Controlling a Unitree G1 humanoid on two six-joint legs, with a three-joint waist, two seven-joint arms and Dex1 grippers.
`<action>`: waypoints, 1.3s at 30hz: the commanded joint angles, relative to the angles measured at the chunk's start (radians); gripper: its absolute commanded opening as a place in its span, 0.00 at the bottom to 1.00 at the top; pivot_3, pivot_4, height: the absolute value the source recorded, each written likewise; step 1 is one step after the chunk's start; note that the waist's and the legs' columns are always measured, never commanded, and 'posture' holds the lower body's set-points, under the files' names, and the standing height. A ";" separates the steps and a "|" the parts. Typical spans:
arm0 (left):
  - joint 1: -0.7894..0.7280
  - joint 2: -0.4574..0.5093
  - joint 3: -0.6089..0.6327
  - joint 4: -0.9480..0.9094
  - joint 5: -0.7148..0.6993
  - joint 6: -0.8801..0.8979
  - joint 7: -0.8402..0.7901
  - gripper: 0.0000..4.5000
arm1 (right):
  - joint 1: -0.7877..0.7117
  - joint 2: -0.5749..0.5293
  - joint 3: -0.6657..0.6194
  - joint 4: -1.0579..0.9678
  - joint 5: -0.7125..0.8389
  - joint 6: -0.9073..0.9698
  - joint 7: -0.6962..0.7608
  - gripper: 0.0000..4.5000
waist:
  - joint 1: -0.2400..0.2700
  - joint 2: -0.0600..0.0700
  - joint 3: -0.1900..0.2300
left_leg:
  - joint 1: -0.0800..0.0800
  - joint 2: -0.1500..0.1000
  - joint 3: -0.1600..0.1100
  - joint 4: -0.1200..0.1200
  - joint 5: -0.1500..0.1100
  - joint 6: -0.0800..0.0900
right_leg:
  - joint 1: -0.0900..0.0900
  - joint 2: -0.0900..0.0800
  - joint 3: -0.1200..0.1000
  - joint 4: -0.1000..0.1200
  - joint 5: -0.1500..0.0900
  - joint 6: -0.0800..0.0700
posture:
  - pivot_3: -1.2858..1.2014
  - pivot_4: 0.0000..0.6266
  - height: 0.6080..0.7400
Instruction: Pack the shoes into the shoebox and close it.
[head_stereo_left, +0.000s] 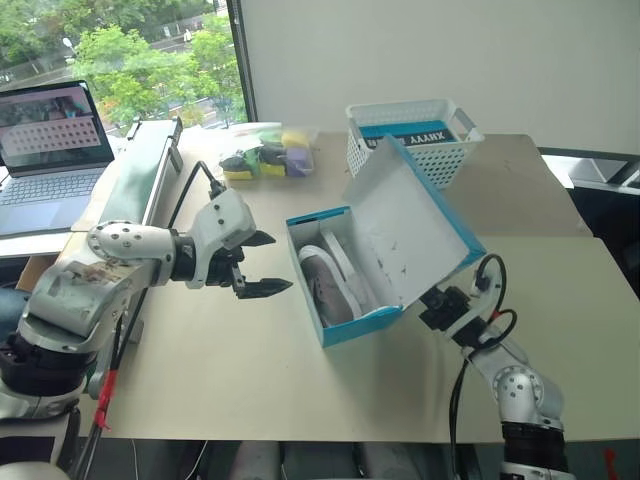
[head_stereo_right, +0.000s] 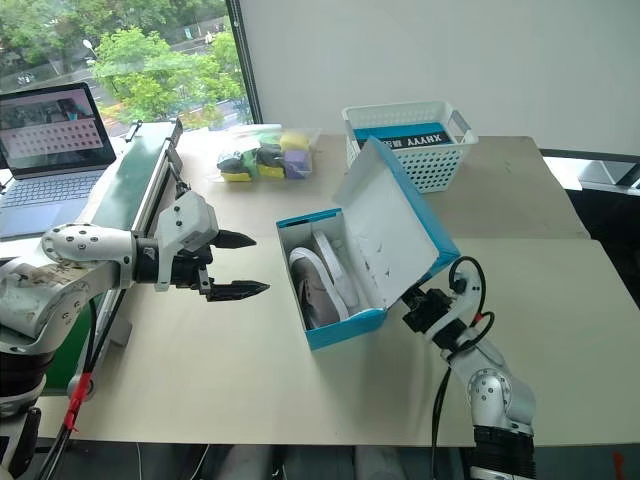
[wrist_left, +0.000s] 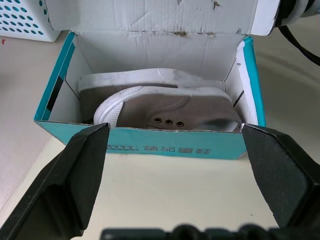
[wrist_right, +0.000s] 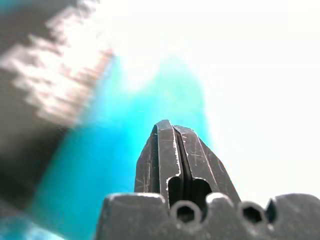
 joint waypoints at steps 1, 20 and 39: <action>-0.016 0.004 0.017 -0.014 0.005 -0.019 -0.006 1.00 | 0.022 0.006 -0.002 -0.024 -0.009 -0.040 0.016 0.01 | -0.004 0.000 0.000 | 0.000 0.000 0.000 0.000 0.000 0.000 | 0.000 0.000 0.000 0.000 0.000 0.000 | 0.52 0.24 1.00; -0.005 -0.003 0.019 -0.019 0.001 -0.015 -0.007 1.00 | -0.085 -0.015 0.001 -0.181 -0.012 -0.038 -0.079 0.01 | 0.001 0.000 0.000 | 0.000 0.000 0.000 0.000 0.000 0.000 | 0.000 0.000 0.000 0.001 0.000 0.000 | 0.52 0.24 1.00; -0.020 -0.016 0.004 -0.010 0.010 -0.022 -0.014 1.00 | -0.137 -0.254 0.299 -0.323 -0.178 0.083 0.100 0.01 | 0.000 0.000 0.000 | -0.001 0.000 0.000 0.001 0.000 0.000 | 0.000 0.000 0.000 0.000 0.000 0.000 | 0.52 0.24 1.00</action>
